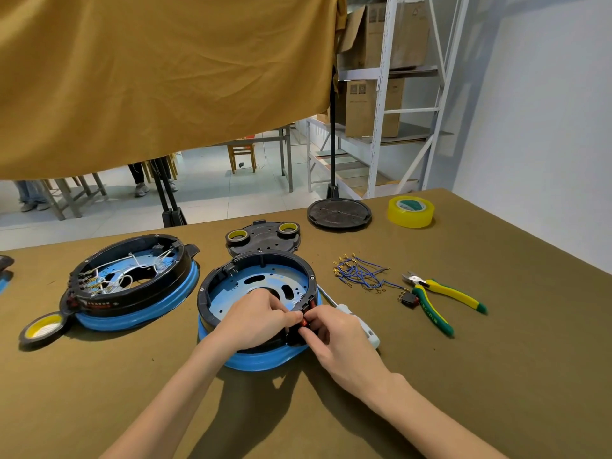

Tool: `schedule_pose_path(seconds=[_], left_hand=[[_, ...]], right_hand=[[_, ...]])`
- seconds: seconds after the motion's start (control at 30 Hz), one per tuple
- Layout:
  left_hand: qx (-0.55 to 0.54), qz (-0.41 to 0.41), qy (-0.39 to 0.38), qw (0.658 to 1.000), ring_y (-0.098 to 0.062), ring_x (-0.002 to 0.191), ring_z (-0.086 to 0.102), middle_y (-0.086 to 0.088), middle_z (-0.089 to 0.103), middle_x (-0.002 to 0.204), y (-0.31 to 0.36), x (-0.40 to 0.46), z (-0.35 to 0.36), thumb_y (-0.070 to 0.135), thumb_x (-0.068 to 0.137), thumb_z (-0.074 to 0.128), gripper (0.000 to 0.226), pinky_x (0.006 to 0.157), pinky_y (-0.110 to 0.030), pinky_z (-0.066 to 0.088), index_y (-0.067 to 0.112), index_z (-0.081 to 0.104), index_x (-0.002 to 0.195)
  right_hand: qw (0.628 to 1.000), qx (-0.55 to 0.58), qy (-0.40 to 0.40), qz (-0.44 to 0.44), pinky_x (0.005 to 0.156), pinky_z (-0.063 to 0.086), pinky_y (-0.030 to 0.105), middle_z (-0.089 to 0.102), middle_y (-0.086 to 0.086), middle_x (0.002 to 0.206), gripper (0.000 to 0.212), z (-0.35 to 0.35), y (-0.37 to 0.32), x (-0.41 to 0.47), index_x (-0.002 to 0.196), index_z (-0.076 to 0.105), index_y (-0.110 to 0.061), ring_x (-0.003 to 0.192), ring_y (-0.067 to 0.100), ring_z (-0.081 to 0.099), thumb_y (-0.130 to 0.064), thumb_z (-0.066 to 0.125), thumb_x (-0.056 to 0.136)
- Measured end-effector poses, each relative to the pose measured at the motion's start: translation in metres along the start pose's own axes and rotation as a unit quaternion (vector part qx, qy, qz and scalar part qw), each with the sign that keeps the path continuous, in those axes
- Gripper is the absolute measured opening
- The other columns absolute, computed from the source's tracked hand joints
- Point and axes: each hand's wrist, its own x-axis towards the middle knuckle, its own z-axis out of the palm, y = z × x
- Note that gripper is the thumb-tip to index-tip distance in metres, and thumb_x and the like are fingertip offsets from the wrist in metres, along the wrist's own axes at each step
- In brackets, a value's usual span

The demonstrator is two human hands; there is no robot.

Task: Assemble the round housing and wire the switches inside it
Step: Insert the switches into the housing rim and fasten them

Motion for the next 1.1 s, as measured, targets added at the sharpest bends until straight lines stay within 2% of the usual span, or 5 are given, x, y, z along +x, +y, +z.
schedule_pose_path(seconds=[0.27, 0.47, 0.67, 0.9, 1.1], left_hand=[[-0.020, 0.004, 0.016, 1.000, -0.017, 0.065, 0.053, -0.019, 0.069, 0.082, -0.006, 0.003, 0.004, 0.060, 0.087, 0.065, 0.040, 0.062, -0.035, 0.042, 0.026, 0.080, 0.074], [-0.025, 0.007, 0.018, 0.999, -0.017, 0.065, 0.053, -0.021, 0.070, 0.086, -0.010, 0.005, 0.006, 0.064, 0.085, 0.064, 0.041, 0.062, -0.035, 0.041, 0.028, 0.080, 0.074], [0.018, 0.020, 0.022, 0.999, -0.021, 0.080, 0.068, -0.006, 0.073, 0.084, -0.014, 0.004, 0.009, 0.070, 0.087, 0.057, 0.044, 0.071, -0.038, 0.052, 0.030, 0.072, 0.080], [0.032, 0.016, 0.017, 0.999, -0.006, 0.058, 0.053, -0.002, 0.066, 0.070, -0.014, 0.006, 0.010, 0.070, 0.088, 0.052, 0.056, 0.062, -0.028, 0.044, 0.018, 0.072, 0.081], [0.036, 0.010, 0.021, 0.999, -0.005, 0.056, 0.048, 0.005, 0.059, 0.069, -0.019, 0.009, 0.012, 0.075, 0.081, 0.048, 0.065, 0.061, -0.028, 0.043, 0.015, 0.071, 0.080]], right_hand=[[1.000, -0.002, -0.013, -0.004, 0.077, 0.045, 0.008, 0.061, -0.019, 0.096, 0.011, 0.001, 0.001, 0.002, 0.110, 0.067, -0.020, 0.087, -0.012, 0.056, -0.024, 0.065, 0.100], [1.000, -0.013, -0.012, -0.008, 0.081, 0.047, 0.010, 0.068, -0.009, 0.105, 0.012, 0.004, 0.001, 0.002, 0.114, 0.065, -0.021, 0.090, -0.006, 0.056, -0.024, 0.063, 0.102], [1.000, -0.020, -0.013, -0.007, 0.079, 0.046, 0.009, 0.066, -0.010, 0.106, 0.014, 0.007, 0.001, 0.000, 0.117, 0.062, -0.022, 0.090, -0.004, 0.056, -0.026, 0.059, 0.103], [0.999, -0.027, -0.036, -0.019, 0.077, 0.054, 0.024, 0.065, -0.009, 0.095, 0.012, -0.002, 0.006, 0.011, 0.107, 0.067, -0.020, 0.085, 0.005, 0.059, -0.029, 0.063, 0.101], [0.997, -0.046, -0.050, -0.034, 0.074, 0.049, 0.016, 0.065, -0.010, 0.095, 0.010, -0.002, 0.008, 0.016, 0.105, 0.065, -0.021, 0.081, 0.002, 0.056, -0.030, 0.064, 0.101]])
